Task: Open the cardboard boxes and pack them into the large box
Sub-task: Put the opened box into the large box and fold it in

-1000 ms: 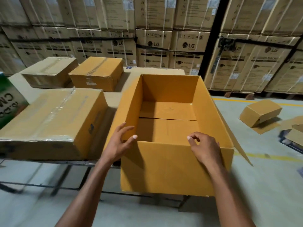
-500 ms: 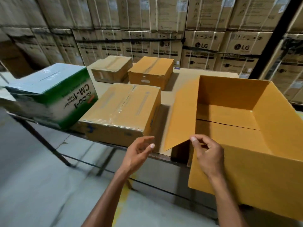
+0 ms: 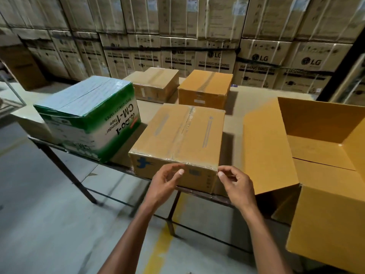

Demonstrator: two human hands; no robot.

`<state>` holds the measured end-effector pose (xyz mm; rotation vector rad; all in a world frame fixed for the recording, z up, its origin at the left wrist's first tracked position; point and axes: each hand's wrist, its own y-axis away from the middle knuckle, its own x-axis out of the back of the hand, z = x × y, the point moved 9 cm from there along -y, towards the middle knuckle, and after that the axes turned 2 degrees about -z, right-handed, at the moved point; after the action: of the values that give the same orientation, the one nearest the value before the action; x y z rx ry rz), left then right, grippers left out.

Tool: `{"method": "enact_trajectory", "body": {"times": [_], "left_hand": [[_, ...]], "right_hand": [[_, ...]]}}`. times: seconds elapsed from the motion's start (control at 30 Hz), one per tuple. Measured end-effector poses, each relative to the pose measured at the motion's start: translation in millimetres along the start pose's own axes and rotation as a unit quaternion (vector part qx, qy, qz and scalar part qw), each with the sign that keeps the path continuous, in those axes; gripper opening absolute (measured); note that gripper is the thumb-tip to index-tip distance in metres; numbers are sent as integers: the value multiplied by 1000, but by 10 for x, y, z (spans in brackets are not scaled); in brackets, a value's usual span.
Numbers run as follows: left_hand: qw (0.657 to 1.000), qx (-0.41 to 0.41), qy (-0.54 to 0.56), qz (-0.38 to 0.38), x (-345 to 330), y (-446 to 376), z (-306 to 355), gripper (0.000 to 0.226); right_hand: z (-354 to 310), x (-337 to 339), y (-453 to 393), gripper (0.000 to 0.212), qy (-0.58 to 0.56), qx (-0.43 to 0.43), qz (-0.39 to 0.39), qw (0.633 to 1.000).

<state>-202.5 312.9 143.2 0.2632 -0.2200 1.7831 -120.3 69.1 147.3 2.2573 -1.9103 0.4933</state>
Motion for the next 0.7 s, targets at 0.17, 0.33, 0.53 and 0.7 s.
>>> {"method": "enact_trajectory", "body": {"times": [0.17,0.33,0.53,0.7], "left_hand": [[999,-13,-23,19,344,-494,-109,26],[996,-29,-83,29,765,-1047,-220,27],[982,-33,-186,30,1239,-1660,-521,35],[968,74,-241,4,1548,-2057,-1072,57]], "right_hand": [[137,-240,-495,26,2,-41,17,999],[147,-424,-960,33,73,-48,33,996],[360,-566,-1267,59,103,-132,4,986],[597,-651,-1302,77,12,-214,5,977]]}}
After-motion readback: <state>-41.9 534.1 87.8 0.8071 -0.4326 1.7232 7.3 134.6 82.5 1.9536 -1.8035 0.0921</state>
